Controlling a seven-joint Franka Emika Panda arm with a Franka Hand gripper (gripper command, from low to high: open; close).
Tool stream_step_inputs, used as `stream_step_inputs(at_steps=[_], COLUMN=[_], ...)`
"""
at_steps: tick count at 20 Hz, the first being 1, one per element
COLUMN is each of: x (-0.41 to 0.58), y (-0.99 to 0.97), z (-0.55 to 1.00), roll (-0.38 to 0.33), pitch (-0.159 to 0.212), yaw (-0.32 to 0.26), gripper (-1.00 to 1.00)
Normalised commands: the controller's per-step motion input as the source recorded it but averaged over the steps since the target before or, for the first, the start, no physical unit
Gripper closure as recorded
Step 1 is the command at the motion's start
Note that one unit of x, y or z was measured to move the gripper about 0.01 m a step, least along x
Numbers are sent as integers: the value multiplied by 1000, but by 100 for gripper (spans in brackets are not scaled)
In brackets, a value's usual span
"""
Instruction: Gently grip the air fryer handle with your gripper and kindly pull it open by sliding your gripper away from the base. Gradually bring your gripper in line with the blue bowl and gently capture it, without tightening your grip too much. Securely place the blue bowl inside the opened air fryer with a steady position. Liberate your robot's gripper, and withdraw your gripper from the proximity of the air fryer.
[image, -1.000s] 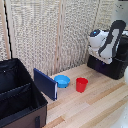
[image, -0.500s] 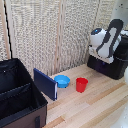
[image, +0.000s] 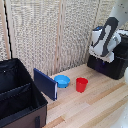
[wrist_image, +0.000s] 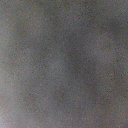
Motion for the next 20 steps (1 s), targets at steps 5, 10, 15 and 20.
stream_step_inputs(at_steps=[5,10,15,20], x=[-487,-436,-358,-371], y=[734,809,862,873], z=[835,787,631,373], roll=[61,37,18,0], pitch=[-125,-112,-111,-124], yaw=[-16,0,0,-1], gripper=[100,100,100,100])
